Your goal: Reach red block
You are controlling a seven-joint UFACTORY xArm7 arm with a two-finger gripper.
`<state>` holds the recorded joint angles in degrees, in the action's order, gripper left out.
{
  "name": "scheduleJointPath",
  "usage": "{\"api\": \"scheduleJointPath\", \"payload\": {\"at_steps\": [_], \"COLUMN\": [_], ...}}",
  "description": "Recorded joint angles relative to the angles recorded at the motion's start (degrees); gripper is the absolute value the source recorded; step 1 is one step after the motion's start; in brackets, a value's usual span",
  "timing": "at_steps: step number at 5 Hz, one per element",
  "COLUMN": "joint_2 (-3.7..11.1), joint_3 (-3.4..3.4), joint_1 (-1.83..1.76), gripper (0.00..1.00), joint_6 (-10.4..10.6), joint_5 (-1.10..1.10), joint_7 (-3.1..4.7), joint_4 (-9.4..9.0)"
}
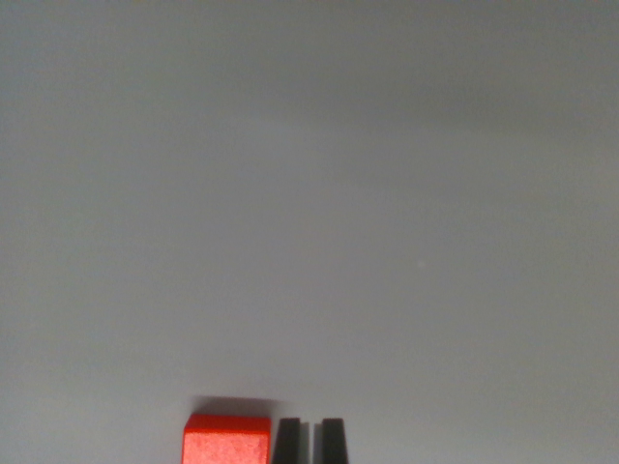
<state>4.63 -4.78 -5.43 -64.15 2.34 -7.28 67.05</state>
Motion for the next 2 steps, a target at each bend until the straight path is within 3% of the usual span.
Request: {"api": "scheduleJointPath", "payload": {"at_steps": [1, 2], "joint_2": [0.69, 0.69], "joint_3": [-0.34, -0.34], "joint_1": [-0.4, -0.4], "gripper": [0.0, 0.0], "joint_6": [2.7, 2.7], "joint_5": [0.03, 0.03], "joint_7": [-0.51, -0.51], "joint_4": [-2.54, -2.54]}}
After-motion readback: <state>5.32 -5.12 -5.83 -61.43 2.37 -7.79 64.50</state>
